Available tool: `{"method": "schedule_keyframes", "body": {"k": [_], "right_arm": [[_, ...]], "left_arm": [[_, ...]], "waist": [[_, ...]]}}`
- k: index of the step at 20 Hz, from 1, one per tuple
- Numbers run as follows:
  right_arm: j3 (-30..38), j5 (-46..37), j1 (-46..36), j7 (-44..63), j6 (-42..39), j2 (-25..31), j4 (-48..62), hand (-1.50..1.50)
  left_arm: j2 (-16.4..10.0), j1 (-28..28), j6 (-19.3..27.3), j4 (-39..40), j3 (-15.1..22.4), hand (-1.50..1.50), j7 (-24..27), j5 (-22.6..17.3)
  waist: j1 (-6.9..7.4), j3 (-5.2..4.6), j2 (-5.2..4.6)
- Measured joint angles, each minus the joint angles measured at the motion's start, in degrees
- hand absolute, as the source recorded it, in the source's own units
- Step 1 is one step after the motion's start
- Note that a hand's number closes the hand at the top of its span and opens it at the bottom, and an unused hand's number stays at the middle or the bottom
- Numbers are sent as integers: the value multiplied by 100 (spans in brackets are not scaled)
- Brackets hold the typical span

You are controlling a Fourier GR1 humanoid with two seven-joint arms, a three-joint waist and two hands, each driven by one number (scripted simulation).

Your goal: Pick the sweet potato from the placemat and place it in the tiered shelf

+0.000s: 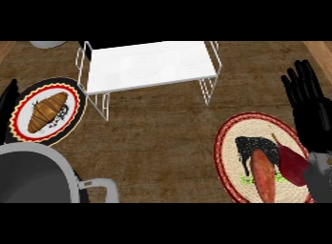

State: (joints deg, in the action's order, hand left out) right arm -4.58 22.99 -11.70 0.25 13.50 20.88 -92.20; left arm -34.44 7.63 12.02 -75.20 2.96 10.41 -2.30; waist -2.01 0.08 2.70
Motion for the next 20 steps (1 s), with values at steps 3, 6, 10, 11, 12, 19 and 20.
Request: {"method": "schedule_keyframes", "body": {"k": [3, 6, 10, 11, 12, 19, 20], "right_arm": [[312, -62, 369, -27, -83, 417, -290, 150], [755, -195, 743, -192, -252, 997, -286, 150], [989, -718, 1538, 68, -237, 1696, 377, -150], [1090, -664, 1717, 10, -310, 1737, 478, -150], [1175, -591, 1897, -94, -418, 1749, 564, -150], [1502, -208, 2798, -809, -1627, 2175, 486, -150], [1502, -170, 2914, -827, -1794, 2250, 382, -150]], "left_arm": [[131, -84, 19, -34, -75, 0, -490, -303], [185, -254, -80, 26, -235, 0, -1150, -826], [150, -415, -261, -80, -308, 0, -1828, -1363], [163, -427, -294, -79, -314, 0, -1963, -1469], [187, -434, -305, -97, -312, 0, -2075, -1538], [355, -404, -308, -266, -296, 0, -2466, -1774], [371, -403, -308, -280, -301, 0, -2465, -1794]], "waist": [[18, 22, -107], [-98, 83, -123], [-208, 118, -192], [-214, 127, -188], [-208, 134, -180], [-103, 130, -149], [-96, 127, -146]]}}
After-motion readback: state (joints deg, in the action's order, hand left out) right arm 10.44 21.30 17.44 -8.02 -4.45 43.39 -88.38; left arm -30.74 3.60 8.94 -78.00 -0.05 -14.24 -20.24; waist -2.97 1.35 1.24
